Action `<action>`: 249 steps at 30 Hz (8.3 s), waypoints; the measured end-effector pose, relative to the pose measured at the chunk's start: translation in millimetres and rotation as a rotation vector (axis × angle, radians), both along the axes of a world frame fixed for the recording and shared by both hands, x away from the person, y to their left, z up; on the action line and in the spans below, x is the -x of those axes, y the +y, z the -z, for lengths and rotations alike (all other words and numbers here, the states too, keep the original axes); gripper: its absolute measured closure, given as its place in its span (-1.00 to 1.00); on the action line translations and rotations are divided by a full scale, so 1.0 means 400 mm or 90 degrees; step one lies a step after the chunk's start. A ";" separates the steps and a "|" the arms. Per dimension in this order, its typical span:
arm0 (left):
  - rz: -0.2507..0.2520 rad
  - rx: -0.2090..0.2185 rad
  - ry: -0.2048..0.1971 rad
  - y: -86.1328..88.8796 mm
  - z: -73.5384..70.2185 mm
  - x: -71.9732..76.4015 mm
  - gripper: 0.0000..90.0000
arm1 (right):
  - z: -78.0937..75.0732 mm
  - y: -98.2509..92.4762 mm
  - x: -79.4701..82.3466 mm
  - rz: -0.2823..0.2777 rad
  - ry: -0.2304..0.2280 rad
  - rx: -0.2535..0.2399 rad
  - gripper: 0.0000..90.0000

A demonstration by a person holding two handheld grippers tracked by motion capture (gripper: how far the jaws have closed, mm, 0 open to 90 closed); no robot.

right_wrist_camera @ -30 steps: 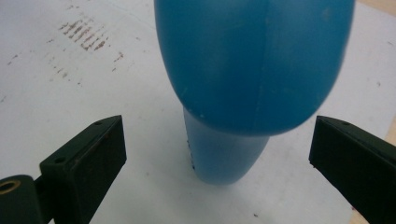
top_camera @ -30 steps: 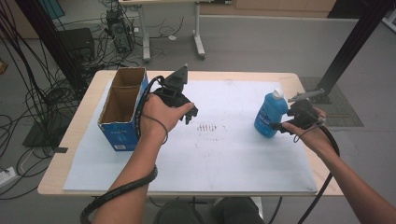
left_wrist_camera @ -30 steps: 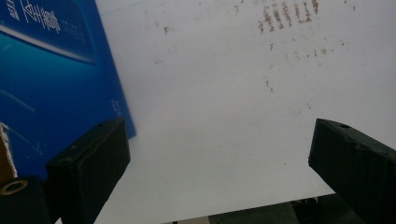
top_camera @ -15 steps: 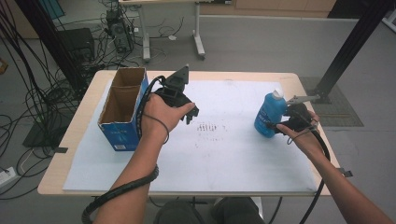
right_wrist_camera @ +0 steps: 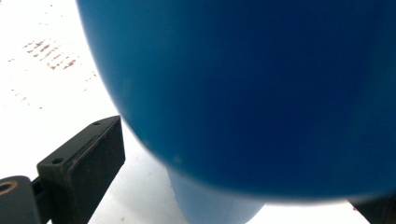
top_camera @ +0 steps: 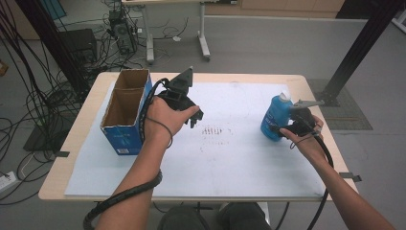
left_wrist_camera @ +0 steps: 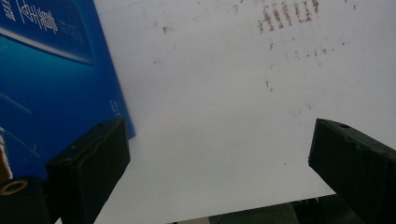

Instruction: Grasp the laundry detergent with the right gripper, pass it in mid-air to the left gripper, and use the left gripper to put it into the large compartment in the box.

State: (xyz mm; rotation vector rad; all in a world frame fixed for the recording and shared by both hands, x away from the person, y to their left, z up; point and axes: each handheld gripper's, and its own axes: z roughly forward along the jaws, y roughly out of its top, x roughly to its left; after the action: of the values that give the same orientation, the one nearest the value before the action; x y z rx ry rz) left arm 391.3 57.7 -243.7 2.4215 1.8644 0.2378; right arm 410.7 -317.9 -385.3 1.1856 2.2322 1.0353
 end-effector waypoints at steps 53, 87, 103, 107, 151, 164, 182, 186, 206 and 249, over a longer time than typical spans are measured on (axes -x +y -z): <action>0.005 0.000 -0.002 -0.008 -0.004 -0.005 -0.87 | -0.001 0.015 0.000 0.001 -0.030 -0.003 -0.97; 0.005 0.000 -0.001 -0.008 -0.005 -0.003 -0.87 | 0.000 0.017 0.002 -0.001 -0.032 -0.011 -0.97; 0.007 0.000 -0.002 -0.009 -0.007 -0.004 -0.87 | 0.000 0.020 0.003 -0.003 -0.038 -0.011 -0.97; 0.005 0.001 -0.002 -0.009 -0.006 -0.004 -0.87 | 0.000 0.019 0.004 -0.003 -0.039 -0.012 -0.97; 0.004 0.002 -0.005 -0.006 -0.011 -0.003 -0.87 | 0.001 0.027 0.006 -0.013 -0.053 -0.021 -0.97; 0.005 0.002 -0.002 -0.001 -0.008 -0.003 -0.87 | 0.009 0.030 0.004 -0.013 -0.049 -0.023 -0.91; 0.005 0.002 0.002 -0.003 -0.001 -0.004 -0.87 | 0.019 0.024 -0.001 0.006 -0.049 -0.028 -0.35; 0.008 0.001 0.003 -0.008 -0.004 -0.005 -0.87 | 0.021 0.023 -0.002 0.007 -0.047 -0.029 -0.30; 0.007 0.002 -0.002 -0.012 -0.009 -0.005 -0.87 | 0.024 0.018 -0.009 0.012 -0.049 -0.026 -0.09; 0.009 0.001 -0.009 -0.008 -0.025 0.007 -0.87 | 0.026 0.016 -0.009 0.007 -0.054 -0.027 -0.07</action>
State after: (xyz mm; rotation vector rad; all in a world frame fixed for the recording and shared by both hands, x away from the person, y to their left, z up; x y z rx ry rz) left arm 388.4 54.7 -233.7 2.4247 1.8397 0.2525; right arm 414.3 -311.6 -395.6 1.1478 2.1474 1.1127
